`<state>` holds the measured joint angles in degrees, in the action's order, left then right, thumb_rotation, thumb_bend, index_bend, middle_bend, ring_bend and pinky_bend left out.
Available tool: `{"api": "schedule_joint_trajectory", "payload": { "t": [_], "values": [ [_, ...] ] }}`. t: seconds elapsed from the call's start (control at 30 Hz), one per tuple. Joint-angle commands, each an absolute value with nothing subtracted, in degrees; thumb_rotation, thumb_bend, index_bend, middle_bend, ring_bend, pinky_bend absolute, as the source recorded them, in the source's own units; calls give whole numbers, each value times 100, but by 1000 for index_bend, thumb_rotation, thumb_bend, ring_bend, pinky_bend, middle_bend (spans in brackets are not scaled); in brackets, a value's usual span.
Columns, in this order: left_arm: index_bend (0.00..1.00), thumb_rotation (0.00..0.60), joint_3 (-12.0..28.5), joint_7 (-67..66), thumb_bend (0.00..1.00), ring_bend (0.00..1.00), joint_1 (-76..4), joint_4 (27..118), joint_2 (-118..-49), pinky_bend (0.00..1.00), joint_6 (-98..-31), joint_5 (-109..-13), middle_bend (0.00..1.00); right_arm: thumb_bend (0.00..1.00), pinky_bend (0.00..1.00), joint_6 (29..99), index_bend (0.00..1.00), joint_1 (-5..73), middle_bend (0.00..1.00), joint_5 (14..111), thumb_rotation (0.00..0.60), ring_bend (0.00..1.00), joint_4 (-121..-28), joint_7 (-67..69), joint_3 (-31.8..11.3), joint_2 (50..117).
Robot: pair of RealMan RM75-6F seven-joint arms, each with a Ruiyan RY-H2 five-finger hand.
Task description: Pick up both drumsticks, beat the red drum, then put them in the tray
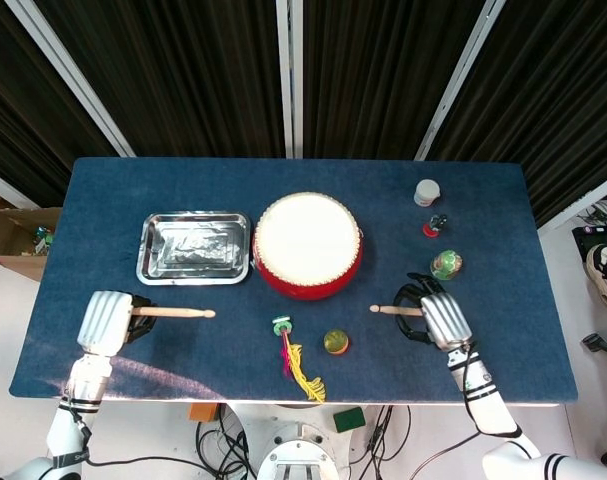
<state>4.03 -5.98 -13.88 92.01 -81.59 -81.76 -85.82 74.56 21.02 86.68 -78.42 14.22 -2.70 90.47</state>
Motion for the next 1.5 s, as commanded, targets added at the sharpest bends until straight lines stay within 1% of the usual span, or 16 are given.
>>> {"api": "schedule_joint_trajectory", "payload": {
  "t": [0.03,0.17,0.37,0.43,0.47,0.53,0.63,0.73,0.83,0.87,0.93,1.0,1.1,1.2,1.5],
  "values": [
    [1000,600,406,-616,449,1000,-1392,9222,-8168,1000,-8170,-8578,1000,538,223,7582,683,1768,452,8303,600,164,-8038,5466,-621,8679],
    [1000,600,416,-670,449,1000,-1406,9260,-8174,1000,-8167,-8590,1000,536,259,7111,657,1817,474,8181,600,220,-8048,7536,-749,8513],
    [1000,600,411,-746,449,1000,-1421,9313,-8151,1000,-8129,-8578,1000,494,269,6532,538,2027,454,8332,600,233,-7863,9274,-748,8457],
    [1000,600,407,-737,449,1000,-1418,9311,-8151,1000,-8116,-8560,1000,458,269,6418,460,2086,440,8396,600,232,-7782,9671,-726,8497],
    [1000,600,403,-733,449,1000,-1416,9306,-8151,1000,-8109,-8554,1000,441,269,6371,437,2117,437,8444,600,232,-7727,9878,-707,8520],
    [1000,600,393,-718,449,1000,-1410,9289,-8154,1000,-8100,-8543,1000,377,269,6311,381,2167,429,8537,600,233,-7572,10386,-672,8600],
    [1000,600,381,-685,449,1000,-1400,9264,-8150,1000,-8090,-8532,1000,311,269,6311,337,2245,423,8688,600,233,-7312,10940,-630,8728],
    [1000,600,366,-647,448,1000,-1393,9247,-8138,1000,-8081,-8535,1000,261,275,6396,326,2304,420,8858,600,233,-7064,11189,-561,8833],
    [1000,600,346,-608,449,1000,-1384,9241,-8123,1000,-8078,-8550,1000,235,306,6565,328,2301,444,8991,600,234,-6870,11209,-476,8931],
    [1000,600,341,-592,449,1000,-1381,9241,-8118,1000,-8080,-8556,1000,230,314,6597,342,2300,462,9012,600,237,-6828,11154,-452,8952],
    [1000,600,332,-559,448,1000,-1376,9239,-8108,1000,-8080,-8567,1000,220,327,6689,412,2284,492,9059,600,249,-6761,10930,-397,9000],
    [1000,600,324,-529,447,1000,-1374,9231,-8106,1000,-8076,-8576,1000,203,334,6821,458,2266,509,9141,600,255,-6717,10602,-335,9071],
    [1000,600,308,-493,445,1000,-1371,9221,-8099,1000,-8070,-8594,1000,179,348,7019,516,2260,529,9279,600,272,-6717,10163,-257,9175],
    [1000,600,290,-450,445,1000,-1354,9216,-8088,1000,-8085,-8613,1000,176,360,7150,566,2272,550,9412,600,298,-6744,9756,-161,9259],
    [1000,600,241,-321,445,1000,-1319,9166,-8080,1000,-8104,-8664,1000,176,392,7061,663,2338,553,9511,600,336,-6596,8710,122,9646]
  ]
}}
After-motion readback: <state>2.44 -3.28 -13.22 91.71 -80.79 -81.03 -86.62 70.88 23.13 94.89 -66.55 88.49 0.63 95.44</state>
